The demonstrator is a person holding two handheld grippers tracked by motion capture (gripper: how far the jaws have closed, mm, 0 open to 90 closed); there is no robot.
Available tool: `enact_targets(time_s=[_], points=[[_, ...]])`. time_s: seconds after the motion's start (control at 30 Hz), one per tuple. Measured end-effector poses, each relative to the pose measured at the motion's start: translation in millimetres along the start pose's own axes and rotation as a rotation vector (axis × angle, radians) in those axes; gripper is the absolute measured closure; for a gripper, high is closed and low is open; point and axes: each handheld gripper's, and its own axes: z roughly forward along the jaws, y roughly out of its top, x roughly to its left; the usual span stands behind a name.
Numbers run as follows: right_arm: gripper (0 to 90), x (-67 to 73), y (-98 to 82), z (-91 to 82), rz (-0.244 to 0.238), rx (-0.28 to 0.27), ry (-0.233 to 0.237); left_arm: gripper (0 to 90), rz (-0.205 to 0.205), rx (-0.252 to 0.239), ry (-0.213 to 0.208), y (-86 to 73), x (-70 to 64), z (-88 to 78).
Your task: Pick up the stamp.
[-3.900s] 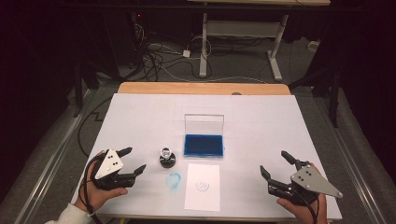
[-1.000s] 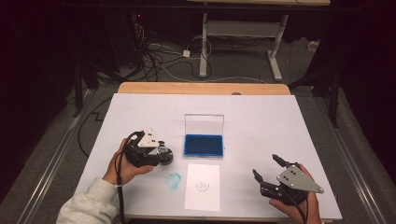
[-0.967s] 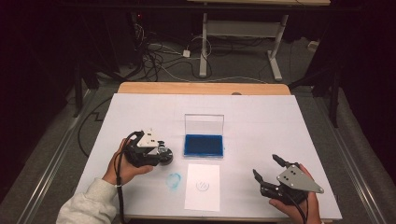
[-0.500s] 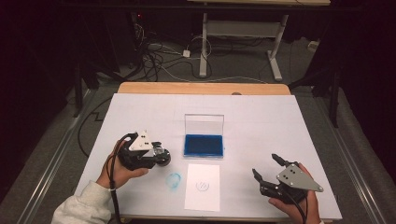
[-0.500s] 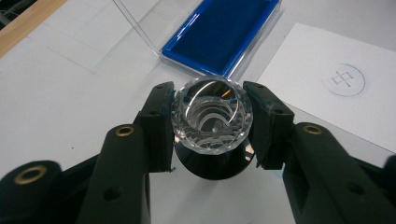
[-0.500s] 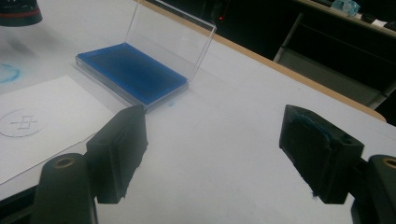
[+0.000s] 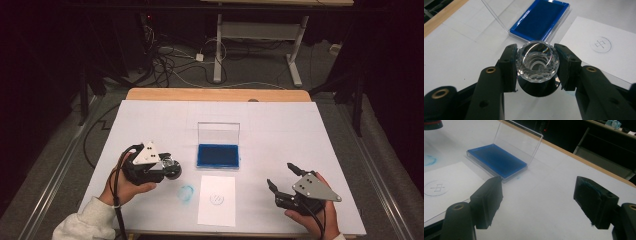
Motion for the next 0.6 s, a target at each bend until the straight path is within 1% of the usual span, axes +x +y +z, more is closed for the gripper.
enact_targets(time_s=[0.1,0.27,0.33,0.6], points=[[23.4,0.9,0.3,1.5,-0.004,0.002,0.007,54.8,0.006,-0.018,-0.002,2.5,-3.4,-4.8],[23.4,1.1,0.5,4.5,-0.004,0.003,0.016,54.8,0.014,-0.026,-0.008,5.7,-6.8,-6.0],[23.4,1.4,0.5,4.9,-0.002,0.004,0.016,54.8,0.019,-0.025,-0.003,6.7,-7.9,-6.0],[23.4,3.5,0.0,9.1,-0.006,0.017,0.030,54.8,0.014,-0.047,-0.008,8.0,-6.0,-8.5]])
